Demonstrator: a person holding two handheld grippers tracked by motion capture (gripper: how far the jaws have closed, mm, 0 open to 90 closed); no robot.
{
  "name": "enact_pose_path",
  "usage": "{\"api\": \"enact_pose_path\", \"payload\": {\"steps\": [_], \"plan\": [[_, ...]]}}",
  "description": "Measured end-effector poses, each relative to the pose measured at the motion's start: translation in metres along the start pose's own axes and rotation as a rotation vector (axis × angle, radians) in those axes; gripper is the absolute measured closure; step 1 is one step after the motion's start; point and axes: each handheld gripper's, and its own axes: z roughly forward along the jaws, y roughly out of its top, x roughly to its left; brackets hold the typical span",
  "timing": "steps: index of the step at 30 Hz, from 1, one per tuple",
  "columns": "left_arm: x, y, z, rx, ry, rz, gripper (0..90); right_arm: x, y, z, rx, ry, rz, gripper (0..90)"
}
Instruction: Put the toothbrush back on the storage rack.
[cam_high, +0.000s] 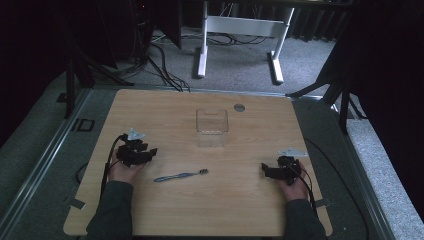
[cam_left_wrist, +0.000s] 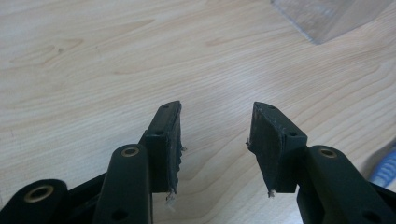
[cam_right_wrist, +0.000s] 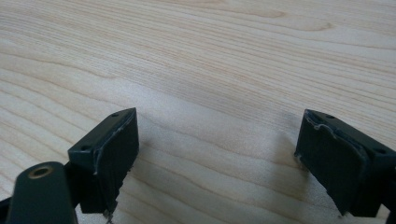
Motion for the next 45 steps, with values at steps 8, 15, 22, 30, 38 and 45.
{"api": "enact_pose_path", "payload": {"steps": [8, 15, 22, 30, 38, 45], "plan": [[-0.008, 0.006, -0.005, -0.001, -0.013, 0.047, 55.1, 0.000, 0.000, 0.000, 0.000, 0.000, 0.000, 12.7], [-0.017, 0.010, -0.009, 0.002, -0.031, 0.101, 56.2, 0.000, 0.000, 0.000, 0.000, 0.000, -0.001, 12.7], [-0.023, 0.012, -0.007, 0.011, -0.047, 0.126, 56.7, 0.000, 0.000, 0.000, 0.000, 0.000, 0.000, 12.7], [-0.027, 0.013, -0.007, 0.021, -0.062, 0.148, 56.9, 0.000, 0.000, 0.000, 0.000, 0.000, 0.000, 12.7], [-0.032, 0.015, -0.007, 0.028, -0.077, 0.170, 56.9, 0.000, 0.000, 0.000, 0.000, 0.000, 0.000, 12.7], [-0.039, 0.017, -0.008, 0.041, -0.098, 0.209, 57.0, 0.000, 0.000, 0.000, 0.000, 0.000, 0.000, 12.7]]}}
